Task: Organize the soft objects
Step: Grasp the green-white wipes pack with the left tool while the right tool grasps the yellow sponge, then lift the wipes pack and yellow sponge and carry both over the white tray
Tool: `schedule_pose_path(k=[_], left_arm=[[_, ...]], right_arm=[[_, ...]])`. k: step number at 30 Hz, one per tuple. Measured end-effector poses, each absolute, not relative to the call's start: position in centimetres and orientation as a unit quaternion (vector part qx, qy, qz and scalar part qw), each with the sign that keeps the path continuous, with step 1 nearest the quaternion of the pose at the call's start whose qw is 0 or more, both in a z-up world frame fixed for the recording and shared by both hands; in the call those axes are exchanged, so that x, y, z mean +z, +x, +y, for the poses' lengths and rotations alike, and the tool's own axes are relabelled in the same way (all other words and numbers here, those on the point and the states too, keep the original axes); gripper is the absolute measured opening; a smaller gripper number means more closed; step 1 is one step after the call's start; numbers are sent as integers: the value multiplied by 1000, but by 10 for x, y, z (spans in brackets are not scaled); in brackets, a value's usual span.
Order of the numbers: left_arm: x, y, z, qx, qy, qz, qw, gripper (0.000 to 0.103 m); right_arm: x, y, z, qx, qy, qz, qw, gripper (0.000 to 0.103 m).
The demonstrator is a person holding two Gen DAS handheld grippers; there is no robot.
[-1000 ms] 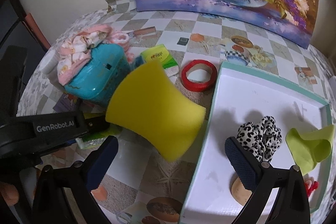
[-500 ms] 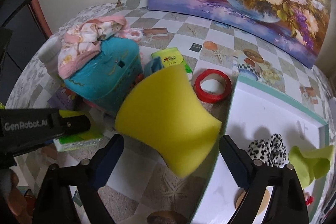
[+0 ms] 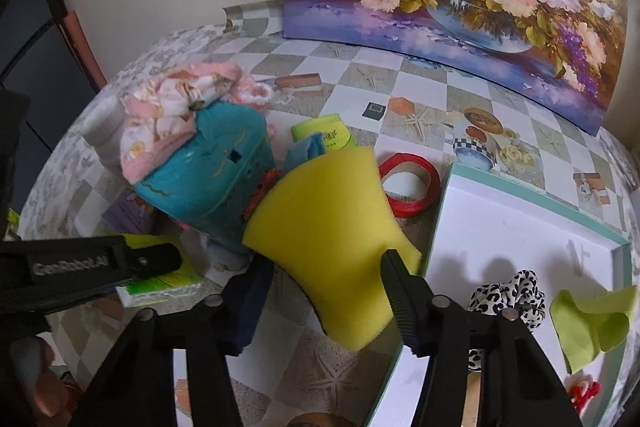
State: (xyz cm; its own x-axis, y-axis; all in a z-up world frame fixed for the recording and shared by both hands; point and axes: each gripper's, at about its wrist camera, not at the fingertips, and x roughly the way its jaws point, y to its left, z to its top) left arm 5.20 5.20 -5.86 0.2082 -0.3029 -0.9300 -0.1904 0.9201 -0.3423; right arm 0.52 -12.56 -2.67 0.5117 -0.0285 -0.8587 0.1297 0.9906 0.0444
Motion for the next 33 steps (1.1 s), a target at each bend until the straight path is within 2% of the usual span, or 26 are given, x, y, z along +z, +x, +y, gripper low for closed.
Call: schedule_pose_path(k=[2,8,21,33], left_arm=[[-57,51,53,-34,-193,626,754,31],[-54,49,50,-36,-192,621,759,31],[-36,44,40,-51,-191,612,766,31],[-13,29,7,-85,-149,592,788,31]], right_arm=[[-22,3,-129,-39,64,486,871,52],[-10,-4,-145,-36,105,469,876,49],[24,-26,-170,-46,155,424,891,49],[44,-44,-194,-85,168,399,897,49]])
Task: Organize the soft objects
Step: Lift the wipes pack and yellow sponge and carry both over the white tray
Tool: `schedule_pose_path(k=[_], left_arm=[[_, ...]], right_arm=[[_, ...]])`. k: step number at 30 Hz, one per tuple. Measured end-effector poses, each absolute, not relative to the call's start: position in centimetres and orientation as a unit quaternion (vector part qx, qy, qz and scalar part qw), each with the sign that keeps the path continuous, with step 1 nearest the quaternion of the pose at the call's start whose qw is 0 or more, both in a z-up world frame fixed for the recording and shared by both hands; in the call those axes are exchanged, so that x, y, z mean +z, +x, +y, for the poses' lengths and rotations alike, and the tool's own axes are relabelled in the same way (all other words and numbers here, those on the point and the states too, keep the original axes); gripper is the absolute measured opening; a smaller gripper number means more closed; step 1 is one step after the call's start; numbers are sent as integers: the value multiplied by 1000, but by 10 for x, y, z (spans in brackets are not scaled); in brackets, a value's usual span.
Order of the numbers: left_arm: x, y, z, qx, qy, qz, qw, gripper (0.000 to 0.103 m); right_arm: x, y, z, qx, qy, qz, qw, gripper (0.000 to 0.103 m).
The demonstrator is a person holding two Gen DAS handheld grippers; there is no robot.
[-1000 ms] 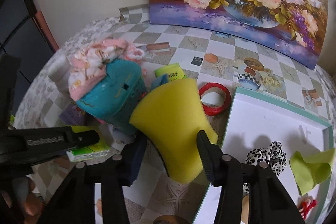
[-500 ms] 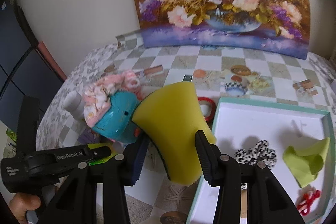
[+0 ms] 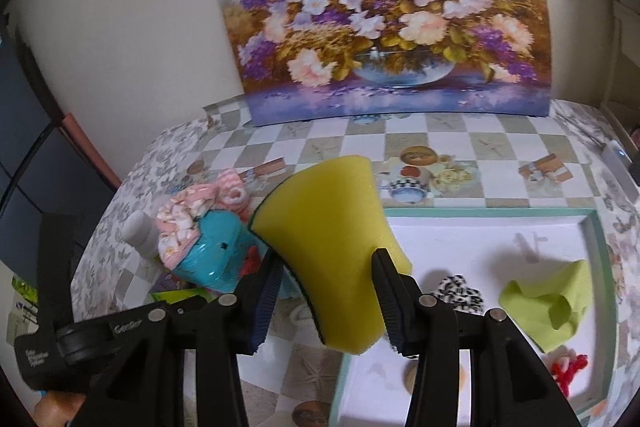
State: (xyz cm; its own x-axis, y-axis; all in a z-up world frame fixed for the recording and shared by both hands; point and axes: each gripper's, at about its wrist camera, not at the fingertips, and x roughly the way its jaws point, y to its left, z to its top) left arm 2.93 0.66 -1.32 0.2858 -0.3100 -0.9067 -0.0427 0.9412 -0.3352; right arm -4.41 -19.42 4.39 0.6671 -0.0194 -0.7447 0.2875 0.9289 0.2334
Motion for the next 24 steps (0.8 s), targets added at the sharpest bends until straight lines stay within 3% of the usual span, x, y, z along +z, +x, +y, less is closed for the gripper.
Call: schedule_pose_path(k=[7,10,24], left_arm=[[-5,20,-21,-112,-107,583,798,29],[-4,15,-32,-133,-97,585,794,24],[-20,25,-19,-118,-137,611,771,22]], right_arm=[[43,-56,-223,-128,186,397,890,49],[40,-60,-235,-136,201,397,885,49],[26,-58,-240,-132,211,419,873,49]])
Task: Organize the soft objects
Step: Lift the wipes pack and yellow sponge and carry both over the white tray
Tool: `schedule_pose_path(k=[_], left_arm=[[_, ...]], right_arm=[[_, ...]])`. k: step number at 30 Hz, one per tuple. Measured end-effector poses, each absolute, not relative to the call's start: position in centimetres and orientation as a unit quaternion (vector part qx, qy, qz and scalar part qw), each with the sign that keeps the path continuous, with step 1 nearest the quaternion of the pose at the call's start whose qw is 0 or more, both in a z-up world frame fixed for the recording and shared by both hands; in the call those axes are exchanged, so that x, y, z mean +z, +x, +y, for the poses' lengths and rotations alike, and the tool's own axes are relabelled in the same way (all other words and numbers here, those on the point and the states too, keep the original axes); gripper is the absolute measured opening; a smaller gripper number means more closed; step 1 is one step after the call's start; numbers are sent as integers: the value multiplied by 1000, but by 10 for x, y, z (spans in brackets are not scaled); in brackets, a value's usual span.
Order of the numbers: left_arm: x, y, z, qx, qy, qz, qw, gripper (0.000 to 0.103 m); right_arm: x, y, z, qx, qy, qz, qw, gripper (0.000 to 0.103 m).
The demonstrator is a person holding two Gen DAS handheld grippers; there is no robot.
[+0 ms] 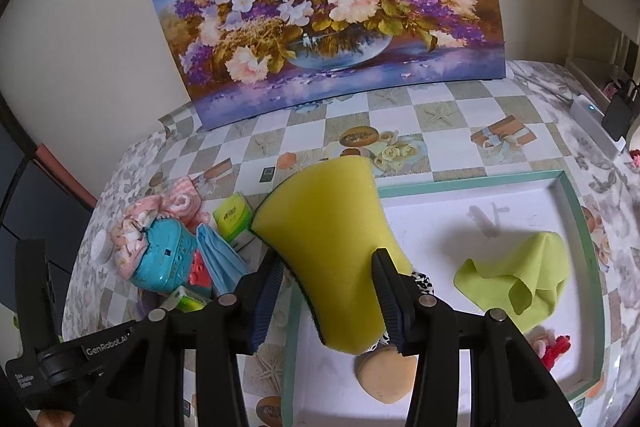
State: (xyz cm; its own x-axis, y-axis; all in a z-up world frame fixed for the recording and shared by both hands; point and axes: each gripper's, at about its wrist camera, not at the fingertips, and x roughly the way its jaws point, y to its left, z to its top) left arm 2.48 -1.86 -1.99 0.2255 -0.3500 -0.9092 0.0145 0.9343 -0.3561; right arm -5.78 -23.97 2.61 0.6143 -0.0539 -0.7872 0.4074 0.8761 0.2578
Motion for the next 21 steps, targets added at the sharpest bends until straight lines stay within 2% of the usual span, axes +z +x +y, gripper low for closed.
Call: schedule_pose_path(k=[5,7,9,11,15,21], left_arm=[[-25,29,-17,-105,-133,620,766,23],[-25,28,-14,-107,-137,622,764,26],[-23,26,-12,-108,-135,622,764,44],[-21,25,-12,-99,-123,616,771,48],[-19,26,-18,-90,-91,611,781,54],[-31,29,-33,-86,-49,622,777,55]], right_arm=[[24,-56,-236,-128,205,424,873,49],[24,-55,-236,-127,204,426,872,49],[23,-54,-236,-125,203,428,872,49],[22,-54,-235,-123,202,429,872,49],[22,-53,-234,-122,200,431,871,49],[19,-53,-235,-121,203,435,869,49]])
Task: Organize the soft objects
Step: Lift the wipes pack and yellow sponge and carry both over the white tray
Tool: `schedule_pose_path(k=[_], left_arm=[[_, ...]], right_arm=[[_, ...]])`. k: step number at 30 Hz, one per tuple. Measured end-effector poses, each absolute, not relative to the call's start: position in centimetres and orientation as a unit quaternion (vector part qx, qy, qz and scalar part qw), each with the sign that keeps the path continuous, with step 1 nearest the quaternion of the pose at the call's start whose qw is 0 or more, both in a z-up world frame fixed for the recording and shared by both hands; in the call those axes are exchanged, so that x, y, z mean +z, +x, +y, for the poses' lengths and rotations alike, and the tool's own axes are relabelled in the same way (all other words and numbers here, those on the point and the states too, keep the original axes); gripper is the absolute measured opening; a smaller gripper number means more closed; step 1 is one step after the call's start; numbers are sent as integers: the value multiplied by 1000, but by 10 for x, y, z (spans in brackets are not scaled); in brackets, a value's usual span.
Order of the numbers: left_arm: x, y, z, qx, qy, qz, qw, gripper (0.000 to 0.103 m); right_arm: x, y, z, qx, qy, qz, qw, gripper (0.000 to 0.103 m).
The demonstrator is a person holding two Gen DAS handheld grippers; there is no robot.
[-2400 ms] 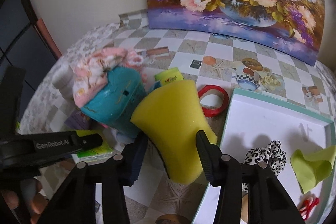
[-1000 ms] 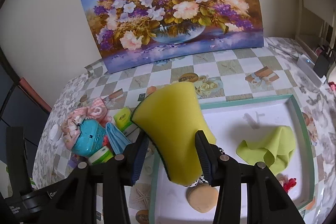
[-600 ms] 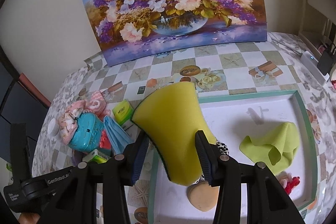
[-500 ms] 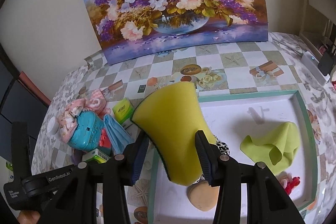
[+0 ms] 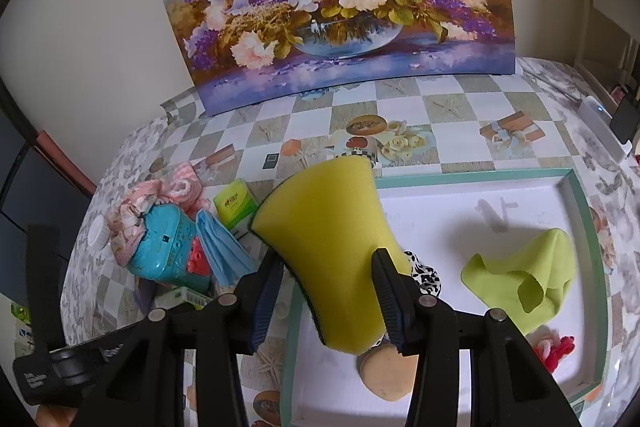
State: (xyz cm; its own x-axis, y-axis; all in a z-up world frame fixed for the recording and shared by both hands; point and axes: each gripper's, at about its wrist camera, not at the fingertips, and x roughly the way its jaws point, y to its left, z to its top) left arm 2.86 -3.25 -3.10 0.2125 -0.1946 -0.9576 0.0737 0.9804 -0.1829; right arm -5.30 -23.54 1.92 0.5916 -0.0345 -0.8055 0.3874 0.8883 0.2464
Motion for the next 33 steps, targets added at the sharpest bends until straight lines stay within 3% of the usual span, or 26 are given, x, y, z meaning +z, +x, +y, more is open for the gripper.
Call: schedule_pose_path(k=[20,24,33], left_arm=[[-53,41,-55,-57,6,607,793,55],[-55,42,-56,-71,3,610,790,49],[-28,26,-57,-108,-15,587,802,49]], right_arm=[[9,-52,-238,-126,203,458,856,49],[9,-52,-238,-126,204,457,857,49],[14,-57,-250,-149,211,448,856,49]])
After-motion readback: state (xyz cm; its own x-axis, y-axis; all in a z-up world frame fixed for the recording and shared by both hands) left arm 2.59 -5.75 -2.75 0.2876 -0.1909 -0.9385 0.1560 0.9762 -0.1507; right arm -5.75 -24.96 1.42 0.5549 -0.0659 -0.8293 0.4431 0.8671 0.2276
